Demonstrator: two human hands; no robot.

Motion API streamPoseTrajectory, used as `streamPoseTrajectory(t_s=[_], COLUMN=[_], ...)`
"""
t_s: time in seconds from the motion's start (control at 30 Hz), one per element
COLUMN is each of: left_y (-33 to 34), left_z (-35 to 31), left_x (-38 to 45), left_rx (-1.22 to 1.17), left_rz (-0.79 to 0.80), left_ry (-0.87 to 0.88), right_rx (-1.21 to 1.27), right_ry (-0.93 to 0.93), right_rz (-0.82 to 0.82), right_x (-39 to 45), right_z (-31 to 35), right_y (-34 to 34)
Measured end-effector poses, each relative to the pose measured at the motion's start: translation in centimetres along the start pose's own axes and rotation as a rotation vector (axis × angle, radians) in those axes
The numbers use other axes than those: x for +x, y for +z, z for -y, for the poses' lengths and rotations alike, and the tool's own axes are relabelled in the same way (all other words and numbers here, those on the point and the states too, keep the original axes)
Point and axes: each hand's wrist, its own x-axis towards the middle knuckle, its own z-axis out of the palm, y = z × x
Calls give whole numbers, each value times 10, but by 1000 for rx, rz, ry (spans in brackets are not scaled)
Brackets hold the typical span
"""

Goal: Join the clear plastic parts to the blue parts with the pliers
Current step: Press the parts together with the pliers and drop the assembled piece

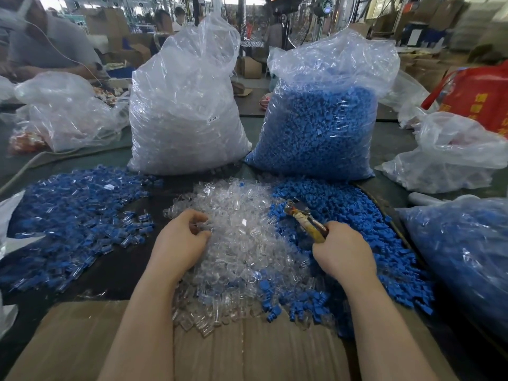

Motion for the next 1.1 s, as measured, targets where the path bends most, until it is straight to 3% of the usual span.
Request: streamPoseTrajectory(t_s=[0.3,0.7,0.87,1.1], left_y=[0,28,47,49], left_z=[-10,-61,-75,-77], left_x=[-5,-31,-35,-37], left_rx=[-173,-144,-105,-277], left_rz=[-91,79,93,51], left_ry=[69,316,321,295], right_rx=[259,1020,1212,1257], right_ry=[-84,-170,-213,-253], right_rz=[-13,-48,-22,-2], right_x=[4,-7,-13,-15], right_z=[5,19,32,38], right_y=[5,-3,-1,3])
